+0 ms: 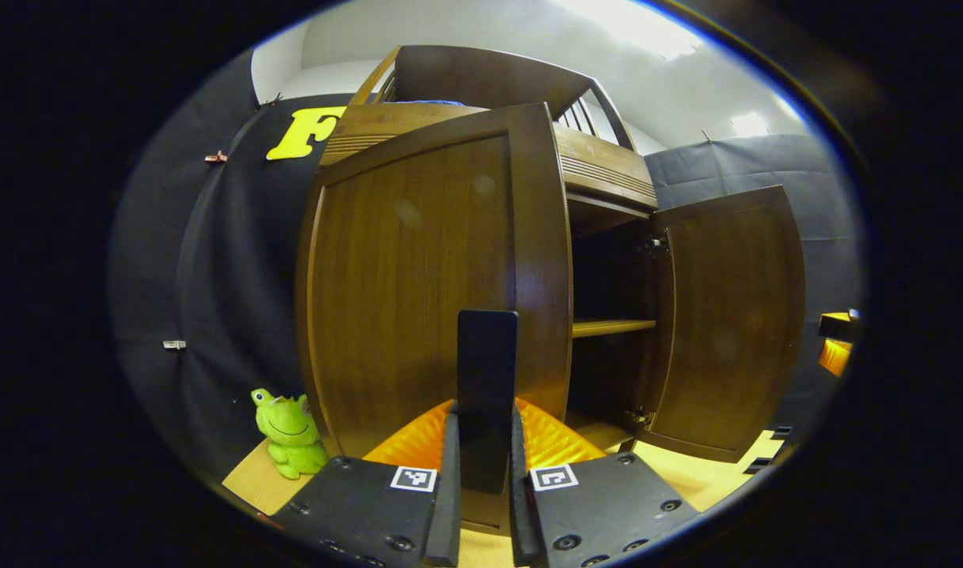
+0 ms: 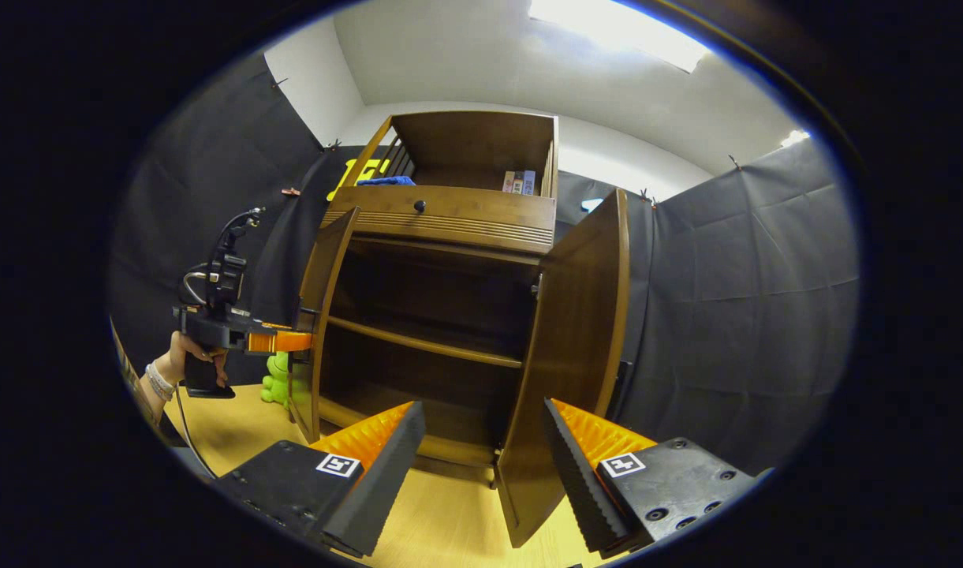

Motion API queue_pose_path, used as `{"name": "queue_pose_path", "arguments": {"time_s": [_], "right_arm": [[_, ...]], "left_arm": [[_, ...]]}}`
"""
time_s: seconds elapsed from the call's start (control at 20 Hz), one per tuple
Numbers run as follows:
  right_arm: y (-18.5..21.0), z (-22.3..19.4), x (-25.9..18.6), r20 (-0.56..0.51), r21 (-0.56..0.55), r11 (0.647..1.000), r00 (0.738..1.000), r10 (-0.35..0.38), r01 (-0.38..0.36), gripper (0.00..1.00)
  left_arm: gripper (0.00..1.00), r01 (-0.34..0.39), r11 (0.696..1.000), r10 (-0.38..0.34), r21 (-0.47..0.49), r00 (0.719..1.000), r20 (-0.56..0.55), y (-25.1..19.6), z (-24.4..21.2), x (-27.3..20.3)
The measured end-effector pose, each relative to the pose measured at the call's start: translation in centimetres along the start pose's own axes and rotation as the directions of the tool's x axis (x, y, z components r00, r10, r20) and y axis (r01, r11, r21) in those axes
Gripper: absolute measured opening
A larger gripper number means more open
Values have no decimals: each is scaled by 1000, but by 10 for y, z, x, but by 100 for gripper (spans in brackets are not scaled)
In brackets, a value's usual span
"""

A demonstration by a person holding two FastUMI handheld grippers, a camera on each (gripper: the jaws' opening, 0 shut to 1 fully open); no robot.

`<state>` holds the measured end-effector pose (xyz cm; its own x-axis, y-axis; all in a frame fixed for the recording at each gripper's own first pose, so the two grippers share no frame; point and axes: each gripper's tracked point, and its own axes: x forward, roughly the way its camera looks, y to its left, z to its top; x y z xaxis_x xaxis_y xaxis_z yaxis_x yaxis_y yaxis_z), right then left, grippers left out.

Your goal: Open the right door of the double-door shoe cabinet with the right hand, and open the left door with the left hand.

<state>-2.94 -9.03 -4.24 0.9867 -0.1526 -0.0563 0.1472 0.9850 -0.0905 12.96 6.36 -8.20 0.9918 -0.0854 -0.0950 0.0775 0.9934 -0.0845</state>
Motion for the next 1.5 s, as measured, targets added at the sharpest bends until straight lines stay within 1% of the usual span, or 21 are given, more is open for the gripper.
{"name": "queue_pose_path", "arguments": {"time_s": [0.05,0.1,0.25,0.3,0.35,0.45,0.5,0.55,0.65,0.75,0.85,0.9,0.95,1.0,1.2,1.4,1.5], "right_arm": [[5,2,2,5,6,1000,1000,8,-8,95],[11,3,2,8,10,1000,1000,16,-16,94],[23,4,2,7,13,999,999,34,-35,95],[26,4,3,4,11,999,999,36,-36,94],[28,3,3,0,7,999,999,36,-36,94],[35,3,3,-2,3,999,999,41,-41,95],[39,3,4,-3,5,999,999,47,-47,95],[42,3,4,-4,9,999,999,54,-54,94],[49,3,5,-3,21,998,998,65,-65,94],[56,4,6,-2,33,996,997,77,-77,94],[64,7,7,-3,46,994,996,94,-94,94],[67,7,7,-3,50,994,995,102,-102,93],[69,8,7,-4,50,993,994,105,-105,94],[67,8,-1,-5,47,993,994,106,-105,93],[73,6,-4,-8,34,994,994,105,-104,95],[78,6,-6,-14,42,993,994,113,-112,94],[80,7,-7,-19,48,992,993,116,-115,94]], "left_arm": [[31,1,1000,-1,1,1000,0,3,-1,-5],[30,-2,1000,2,1,1000,2,6,-1,-10],[30,-6,1000,6,-5,1000,-3,14,0,-24],[27,-7,1000,7,-9,1000,-3,18,1,-29],[29,-9,1000,9,-14,1000,-3,20,1,-33],[30,-19,1000,19,-17,1000,0,27,1,-41],[28,-27,999,27,-17,1000,-2,31,0,-46],[29,-36,999,36,-17,999,-3,35,0,-51],[29,-52,998,52,-21,999,-7,43,0,-59],[31,-70,997,70,-34,997,-7,54,-1,-70],[29,-89,995,89,-47,996,-7,64,-1,-78],[30,-97,994,97,-47,995,-7,67,-1,-82],[28,-109,993,109,-44,994,-17,71,-3,-86],[27,-124,992,124,-33,992,-14,75,-2,-89],[23,-178,984,178,17,984,-14,88,-3,-100],[24,-224,974,224,18,975,7,103,0,-117],[25,-266,964,266,11,964,18,115,1,-127]]}}
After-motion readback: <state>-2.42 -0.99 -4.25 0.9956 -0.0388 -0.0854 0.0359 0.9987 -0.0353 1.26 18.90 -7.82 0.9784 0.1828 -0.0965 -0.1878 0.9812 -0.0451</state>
